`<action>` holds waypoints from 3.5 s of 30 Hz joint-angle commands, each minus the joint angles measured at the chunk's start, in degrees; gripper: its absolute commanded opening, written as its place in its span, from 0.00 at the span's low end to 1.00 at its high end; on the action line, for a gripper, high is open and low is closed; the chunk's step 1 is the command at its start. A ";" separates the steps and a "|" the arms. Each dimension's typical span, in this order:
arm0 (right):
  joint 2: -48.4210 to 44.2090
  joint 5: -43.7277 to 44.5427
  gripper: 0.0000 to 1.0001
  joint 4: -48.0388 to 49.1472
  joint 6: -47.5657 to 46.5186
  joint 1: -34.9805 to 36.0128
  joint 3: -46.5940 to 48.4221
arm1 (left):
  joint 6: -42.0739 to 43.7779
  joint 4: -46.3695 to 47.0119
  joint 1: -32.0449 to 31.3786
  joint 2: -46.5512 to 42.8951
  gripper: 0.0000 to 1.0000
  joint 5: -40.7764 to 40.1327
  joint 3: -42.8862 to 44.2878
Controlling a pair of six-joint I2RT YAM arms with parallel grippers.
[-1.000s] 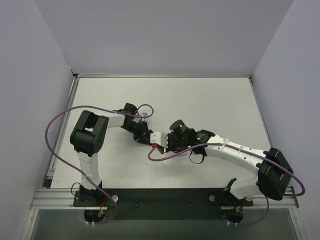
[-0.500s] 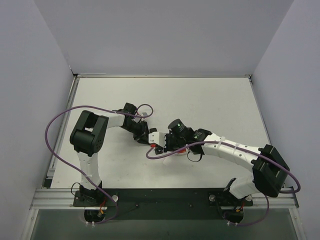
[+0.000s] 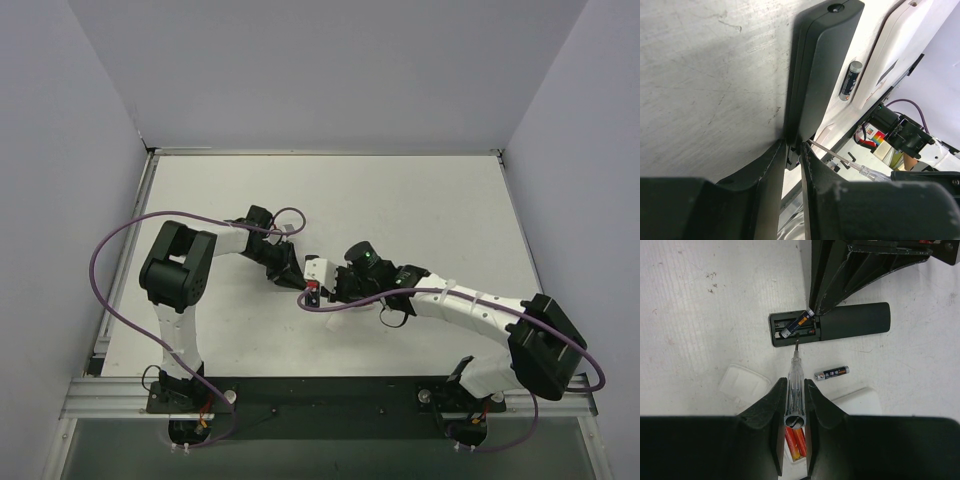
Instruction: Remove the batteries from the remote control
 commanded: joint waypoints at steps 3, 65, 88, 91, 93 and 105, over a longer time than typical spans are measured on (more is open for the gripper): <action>-1.88 -2.95 0.00 1.67 3.67 -0.78 -1.64 | 0.65 1.25 0.23 -0.67 0.29 -1.15 0.11; 1.64 1.79 0.00 9.06 7.28 2.21 -0.06 | 0.04 0.46 0.05 -6.65 0.30 -6.87 -4.90; -6.00 6.97 0.00 4.59 8.94 2.30 0.82 | 2.15 -3.67 1.72 -7.79 0.30 -11.97 -2.53; -7.76 11.08 0.00 1.51 10.79 1.77 2.31 | 2.06 -3.68 1.72 -8.32 0.30 -12.14 -2.17; -8.56 14.00 0.00 -0.51 13.42 1.07 3.45 | 1.97 -3.85 1.72 -8.67 0.30 -12.49 -1.65; -12.25 27.81 0.00 -19.86 32.93 -2.36 6.45 | 2.59 -4.30 1.46 -12.28 0.39 -15.22 3.80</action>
